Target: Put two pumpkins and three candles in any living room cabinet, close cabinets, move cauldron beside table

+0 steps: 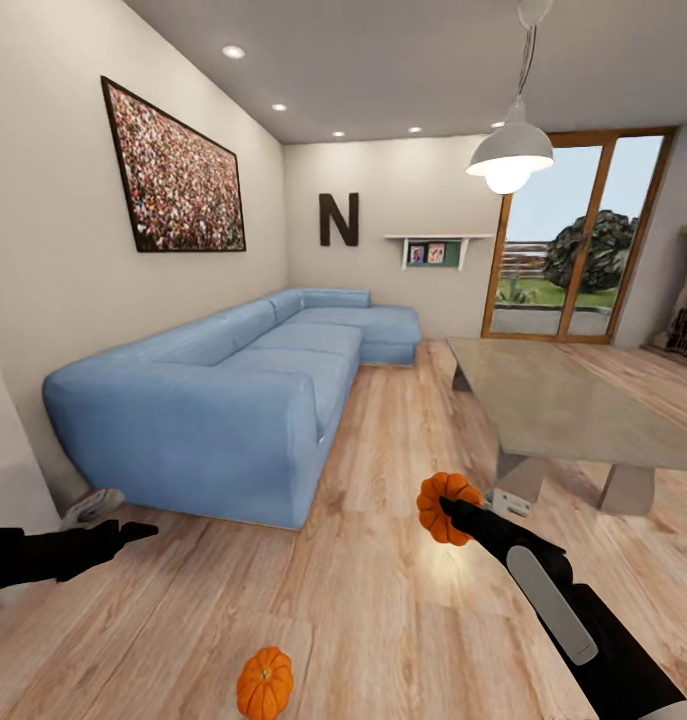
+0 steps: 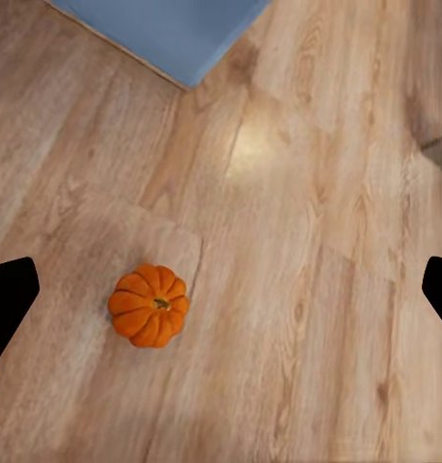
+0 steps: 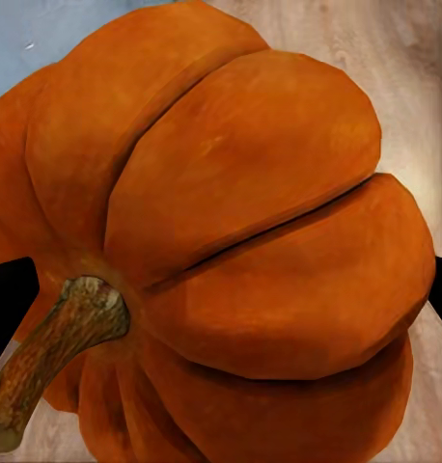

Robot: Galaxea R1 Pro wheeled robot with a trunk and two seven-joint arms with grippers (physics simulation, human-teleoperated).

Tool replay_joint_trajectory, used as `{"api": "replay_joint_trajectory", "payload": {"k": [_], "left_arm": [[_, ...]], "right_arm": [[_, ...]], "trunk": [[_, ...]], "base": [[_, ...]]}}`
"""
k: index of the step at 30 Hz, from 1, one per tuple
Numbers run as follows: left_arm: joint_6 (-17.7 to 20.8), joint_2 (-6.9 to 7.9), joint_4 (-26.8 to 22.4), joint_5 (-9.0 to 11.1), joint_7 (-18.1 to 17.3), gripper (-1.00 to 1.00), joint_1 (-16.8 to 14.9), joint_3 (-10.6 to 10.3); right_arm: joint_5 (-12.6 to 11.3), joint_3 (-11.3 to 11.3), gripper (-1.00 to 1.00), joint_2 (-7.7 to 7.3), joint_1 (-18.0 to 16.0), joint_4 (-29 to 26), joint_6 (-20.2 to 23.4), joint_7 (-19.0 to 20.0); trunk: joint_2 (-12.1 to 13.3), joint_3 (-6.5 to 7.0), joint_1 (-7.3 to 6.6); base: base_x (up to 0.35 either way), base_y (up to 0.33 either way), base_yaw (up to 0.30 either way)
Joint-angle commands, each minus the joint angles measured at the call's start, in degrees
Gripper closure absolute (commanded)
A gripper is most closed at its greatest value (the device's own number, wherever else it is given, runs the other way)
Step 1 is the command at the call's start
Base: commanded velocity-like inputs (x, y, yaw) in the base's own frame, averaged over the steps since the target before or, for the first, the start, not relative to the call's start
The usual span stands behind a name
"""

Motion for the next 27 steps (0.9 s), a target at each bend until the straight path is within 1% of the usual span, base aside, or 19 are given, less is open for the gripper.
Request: {"api": "replay_joint_trajectory", "payload": {"k": [1, 4, 8, 9, 11, 12, 13, 14, 15, 16, 17, 18, 21, 22, 23, 24, 25, 27], "left_arm": [[0.0, 0.04, 0.0, 0.6, 0.6, -1.0, 0.0, 0.0], [-0.1, -0.01, 0.2, 0.4, 0.7, -1.0, -0.1, -0.2], [-0.3, -0.04, 2.0, 0.1, 0.7, -1.0, -0.3, -0.4], [-0.3, -0.02, 2.7, 0.0, 0.7, -1.0, -0.3, -0.4], [-0.4, -0.05, 6.5, -0.7, 0.8, -1.0, -0.4, -0.5], [-0.5, -0.14, 8.4, -2.1, 0.7, -1.0, -0.4, -0.5], [-0.8, -0.42, 9.1, -3.5, 0.6, -1.0, -0.4, -0.5], [-1.3, -1.01, 9.5, -5.1, 0.5, -1.0, -0.4, -0.6], [-1.8, -1.88, 9.6, -7.6, 0.3, -1.0, -0.4, -0.5], [-1.9, -2.04, 9.5, -8.4, 0.3, -1.0, -0.4, -0.5], [-2.0, -2.25, 9.1, -9.7, 0.3, -1.0, -0.4, -0.4], [-2.3, -2.43, 8.8, -12.0, 0.4, -1.0, -0.4, -0.3], [-2.4, -2.65, 8.8, -16.6, 0.6, -1.0, -0.4, 0.0], [-2.5, -2.88, 8.8, -18.0, 0.5, -1.0, -0.4, 0.2], [-2.5, -3.2, 8.7, -19.0, 0.5, -1.0, -0.4, 0.3], [-2.7, -3.79, 8.7, -19.6, 0.4, -1.0, -0.4, 0.3], [-3.2, -4.83, 8.7, -20.1, 0.4, -1.0, -0.4, 0.2], [-4.4, -7.49, 8.8, -21.5, 0.3, -1.0, -0.4, 0.0]], "right_arm": [[-0.6, 0.2, 1.0, -0.06, -0.1, -0.1, 0.0, -0.6], [-0.6, 0.2, 1.0, -0.06, -0.1, -0.1, -0.1, -0.7], [-0.5, 0.3, 1.0, -0.06, -0.1, -0.2, -0.1, -0.8], [-0.5, 0.3, 1.0, -0.06, -0.1, -0.2, -0.1, -0.8], [-0.6, 0.2, 1.0, -0.06, -0.1, -0.2, 0.0, -0.8], [-0.6, 0.2, 1.0, -0.06, -0.1, -0.2, 0.0, -0.7], [-0.6, 0.1, 1.0, -0.06, -0.1, -0.2, 0.0, -0.7], [-0.6, 0.1, 1.0, -0.06, -0.1, -0.2, 0.0, -0.7], [-0.6, 0.1, 1.0, -0.06, -0.1, -0.2, -0.1, -0.7], [-0.6, 0.1, 1.0, -0.06, -0.1, -0.2, -0.1, -0.7], [-0.6, 0.1, 1.0, -0.06, -0.1, -0.2, 0.0, -0.7], [-0.6, 0.2, 1.0, -0.06, -0.1, -0.2, 0.0, -0.7], [-0.7, 0.2, 1.0, -0.06, -0.1, -0.2, 0.1, -0.7], [-0.7, 0.2, 1.0, -0.06, -0.1, -0.2, 0.1, -0.7], [-0.7, 0.2, 1.0, -0.06, -0.1, -0.2, 0.1, -0.7], [-0.7, 0.2, 1.0, -0.06, -0.1, -0.2, 0.1, -0.7], [-0.7, 0.2, 1.0, -0.06, -0.1, -0.2, 0.1, -0.7], [-0.7, 0.2, 1.0, -0.06, -0.1, -0.3, 0.1, -0.7]], "trunk": [[0.0, -0.01, 0.0], [0.0, 0.15, 0.0], [0.0, 0.23, 0.0], [0.0, 0.23, 0.0], [0.0, 0.24, 0.0], [0.0, 0.24, 0.0], [0.0, 0.24, 0.0], [0.0, 0.24, 0.0], [0.0, 0.24, 0.0], [0.0, 0.24, 0.0], [0.0, 0.24, 0.0], [-0.4, 0.06, 0.22], [-1.6, -0.48, 0.88], [-2.0, -0.66, 1.1], [-2.4, -0.84, 1.32], [-2.8, -1.02, 1.54], [-3.2, -1.2, 1.76], [-4.0, -1.55, 2.2]], "base": [[0.062, 0.033, -0.25], [0.027, 0.014, -0.234], [0.007, 0.004, -0.086], [0.002, 0.001, -0.027], [0.001, 0.0, -0.011], [0.0, 0.0, -0.005], [0.0, 0.0, -0.003], [0.0, 0.0, -0.002], [0.0, 0.0, 0.0], [0.0, 0.0, 0.0], [0.0, 0.0, 0.0], [0.0, 0.0, 0.0], [0.0, 0.0, 0.0], [0.0, 0.0, 0.0], [0.0, 0.0, 0.0], [0.0, 0.0, 0.0], [0.0, 0.0, 0.0], [0.0, 0.0, 0.0]]}}
